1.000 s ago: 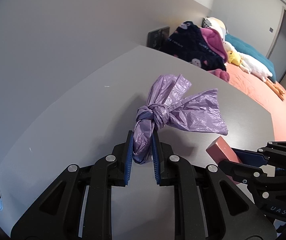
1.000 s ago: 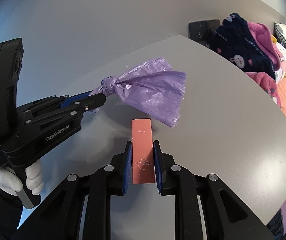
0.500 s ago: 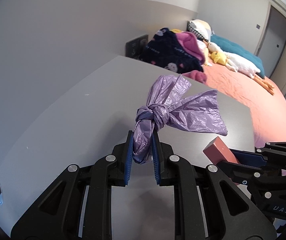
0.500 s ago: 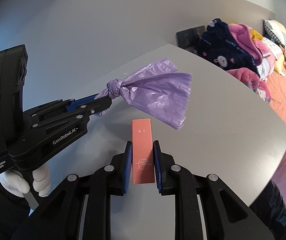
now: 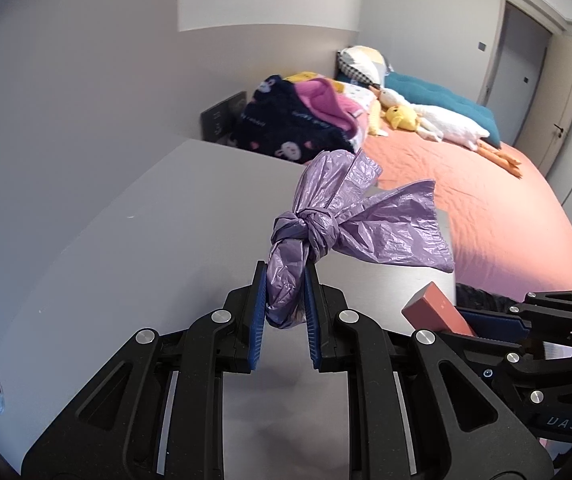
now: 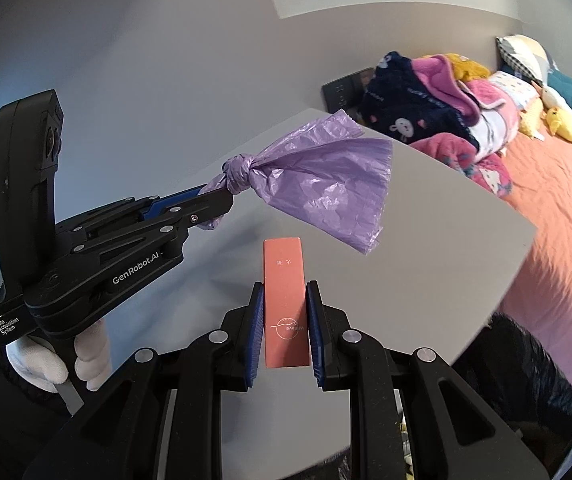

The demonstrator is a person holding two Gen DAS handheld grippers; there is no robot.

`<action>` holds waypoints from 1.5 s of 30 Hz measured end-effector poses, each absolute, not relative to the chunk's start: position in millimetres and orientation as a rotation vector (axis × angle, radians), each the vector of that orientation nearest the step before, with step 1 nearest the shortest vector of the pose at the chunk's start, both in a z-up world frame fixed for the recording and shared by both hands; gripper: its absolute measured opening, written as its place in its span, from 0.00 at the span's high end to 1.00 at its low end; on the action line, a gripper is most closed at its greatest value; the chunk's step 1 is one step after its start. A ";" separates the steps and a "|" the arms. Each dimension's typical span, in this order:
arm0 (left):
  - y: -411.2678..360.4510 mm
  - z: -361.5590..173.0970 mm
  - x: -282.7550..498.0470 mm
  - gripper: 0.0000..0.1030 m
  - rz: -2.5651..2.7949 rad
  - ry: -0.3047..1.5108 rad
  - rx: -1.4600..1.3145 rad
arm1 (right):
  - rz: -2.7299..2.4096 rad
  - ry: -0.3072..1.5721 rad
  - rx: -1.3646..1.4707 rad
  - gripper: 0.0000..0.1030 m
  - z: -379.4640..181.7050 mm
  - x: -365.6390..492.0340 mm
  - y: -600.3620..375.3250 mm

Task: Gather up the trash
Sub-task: 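Lift and carry the purple bag and pink box over the bin, then open both tools to drop the purple bag and pink box into the bin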

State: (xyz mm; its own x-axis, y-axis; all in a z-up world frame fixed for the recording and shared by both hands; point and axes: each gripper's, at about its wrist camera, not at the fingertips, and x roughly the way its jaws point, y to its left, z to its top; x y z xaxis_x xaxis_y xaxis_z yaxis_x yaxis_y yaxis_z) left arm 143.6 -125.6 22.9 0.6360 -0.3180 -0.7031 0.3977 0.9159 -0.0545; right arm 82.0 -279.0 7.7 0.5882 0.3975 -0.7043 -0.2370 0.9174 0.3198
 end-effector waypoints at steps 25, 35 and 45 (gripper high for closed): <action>-220.3 38.5 86.0 0.83 -0.639 0.739 0.192 | 0.185 0.794 0.296 0.79 19.5 -2.7 -367.4; -254.1 45.2 68.6 0.83 -0.728 0.719 0.222 | 0.101 0.747 0.338 0.79 27.2 -29.4 -399.6; -291.2 46.8 55.4 0.83 -0.830 0.711 0.255 | 0.010 0.711 0.375 0.79 34.2 -56.7 -430.8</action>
State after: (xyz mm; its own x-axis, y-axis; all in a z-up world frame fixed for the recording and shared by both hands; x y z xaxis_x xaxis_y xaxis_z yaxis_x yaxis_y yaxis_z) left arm 55.4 -291.2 46.8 0.4624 -0.5850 -0.6664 0.7483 0.6606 -0.0607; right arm -56.7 -430.8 34.2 0.7605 0.1357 -0.6350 0.1171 0.9332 0.3398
